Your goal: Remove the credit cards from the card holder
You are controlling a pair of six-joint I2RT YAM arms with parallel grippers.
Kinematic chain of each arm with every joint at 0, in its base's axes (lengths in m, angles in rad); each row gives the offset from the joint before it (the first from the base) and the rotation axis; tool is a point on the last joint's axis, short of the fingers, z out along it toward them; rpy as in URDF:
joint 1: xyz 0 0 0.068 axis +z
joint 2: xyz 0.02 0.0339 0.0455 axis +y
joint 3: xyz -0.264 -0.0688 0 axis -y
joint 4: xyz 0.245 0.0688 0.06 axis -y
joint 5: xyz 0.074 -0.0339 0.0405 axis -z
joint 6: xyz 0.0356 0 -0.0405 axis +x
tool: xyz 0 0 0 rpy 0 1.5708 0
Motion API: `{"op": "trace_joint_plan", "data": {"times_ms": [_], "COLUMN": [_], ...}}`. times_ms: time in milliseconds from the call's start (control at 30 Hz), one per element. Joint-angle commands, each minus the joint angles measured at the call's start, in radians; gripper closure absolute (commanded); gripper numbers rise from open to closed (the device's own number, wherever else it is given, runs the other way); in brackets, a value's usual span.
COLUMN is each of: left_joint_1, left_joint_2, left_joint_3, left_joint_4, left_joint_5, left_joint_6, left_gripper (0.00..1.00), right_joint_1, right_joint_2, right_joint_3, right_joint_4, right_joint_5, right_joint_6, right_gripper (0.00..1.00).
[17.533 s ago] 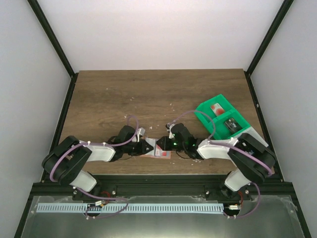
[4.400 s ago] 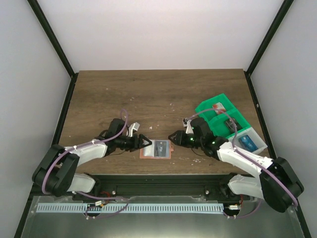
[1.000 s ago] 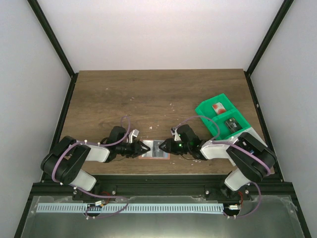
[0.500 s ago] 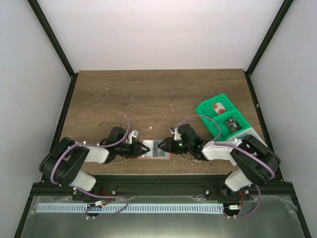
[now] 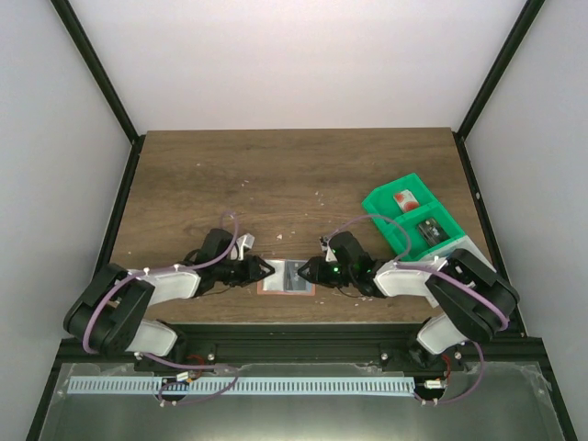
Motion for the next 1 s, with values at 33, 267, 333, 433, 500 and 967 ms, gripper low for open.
{"op": "trace_joint_plan", "data": {"times_ms": [33, 267, 333, 433, 500, 967], "left_joint_1": [-0.002, -0.002, -0.002, -0.002, -0.002, -0.009], "left_joint_2": [0.006, -0.004, -0.005, -0.006, -0.006, 0.01], "left_joint_3": [0.038, 0.021, 0.011, -0.004, -0.017, -0.061], "left_joint_4": [-0.098, -0.114, -0.109, -0.091, -0.068, 0.026], "left_joint_5": [-0.076, -0.084, -0.077, -0.063, -0.05, 0.006], "left_joint_6": [0.095, 0.094, 0.092, 0.082, 0.067, 0.017], "left_gripper": [0.58, 0.59, 0.59, 0.59, 0.63, 0.8], "right_joint_1": [0.004, 0.004, 0.004, 0.004, 0.004, 0.005], "right_joint_2": [0.035, 0.049, 0.046, 0.042, 0.039, 0.028], "right_joint_3": [0.004, 0.02, 0.021, 0.019, 0.017, 0.019], "right_joint_4": [0.001, 0.008, 0.02, 0.05, 0.07, 0.093], "right_joint_5": [0.011, 0.0, -0.016, -0.048, -0.065, -0.095], "right_joint_6": [-0.007, -0.007, -0.008, -0.004, 0.002, 0.014], "right_gripper": [0.63, 0.63, 0.63, 0.63, 0.63, 0.62]}}
